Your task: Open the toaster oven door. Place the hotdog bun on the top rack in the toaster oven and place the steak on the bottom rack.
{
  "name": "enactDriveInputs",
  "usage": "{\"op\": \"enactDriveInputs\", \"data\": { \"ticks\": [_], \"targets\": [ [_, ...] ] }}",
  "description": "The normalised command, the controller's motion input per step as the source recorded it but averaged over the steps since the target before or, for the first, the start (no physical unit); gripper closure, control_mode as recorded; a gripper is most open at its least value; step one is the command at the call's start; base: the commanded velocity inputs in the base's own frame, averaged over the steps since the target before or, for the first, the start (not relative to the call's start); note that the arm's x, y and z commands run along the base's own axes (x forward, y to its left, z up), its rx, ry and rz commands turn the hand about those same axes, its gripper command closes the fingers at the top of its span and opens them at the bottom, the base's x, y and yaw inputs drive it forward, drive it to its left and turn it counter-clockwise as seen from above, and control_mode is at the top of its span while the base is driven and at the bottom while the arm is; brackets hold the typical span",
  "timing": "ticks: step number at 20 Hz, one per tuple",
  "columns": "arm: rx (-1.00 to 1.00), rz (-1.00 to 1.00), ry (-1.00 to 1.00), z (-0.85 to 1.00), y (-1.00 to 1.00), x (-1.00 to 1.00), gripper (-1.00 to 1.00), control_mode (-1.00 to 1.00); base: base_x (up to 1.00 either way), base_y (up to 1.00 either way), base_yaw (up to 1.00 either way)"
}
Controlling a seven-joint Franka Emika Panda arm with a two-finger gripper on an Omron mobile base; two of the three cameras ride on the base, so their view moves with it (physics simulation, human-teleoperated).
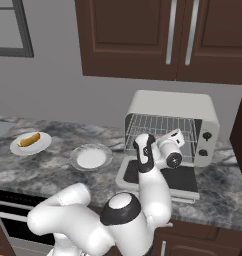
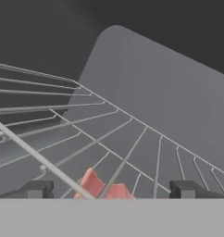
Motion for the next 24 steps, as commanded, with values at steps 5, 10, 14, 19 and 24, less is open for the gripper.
{"op": "enactDriveInputs", "data": {
  "ticks": [5,10,14,19,24],
  "targets": [
    [0.00,0.00,0.00,-0.04,-0.01,0.13,-1.00,-1.00,0.00,0.00,0.00],
    [0.00,0.00,0.10,-0.13,-0.04,-0.02,-1.00,-1.00,0.00,0.00,0.00],
    [0.00,0.00,0.19,-0.21,-0.04,-0.12,-1.00,-1.00,0.00,0.00,0.00],
    [0.00,0.00,0.22,-0.29,-0.06,-0.24,-1.00,-1.00,0.00,0.00,0.00],
    [-0.01,0.00,0.19,-0.36,-0.09,-0.35,-1.00,-1.00,0.00,0.00,0.00]
  ]
}}
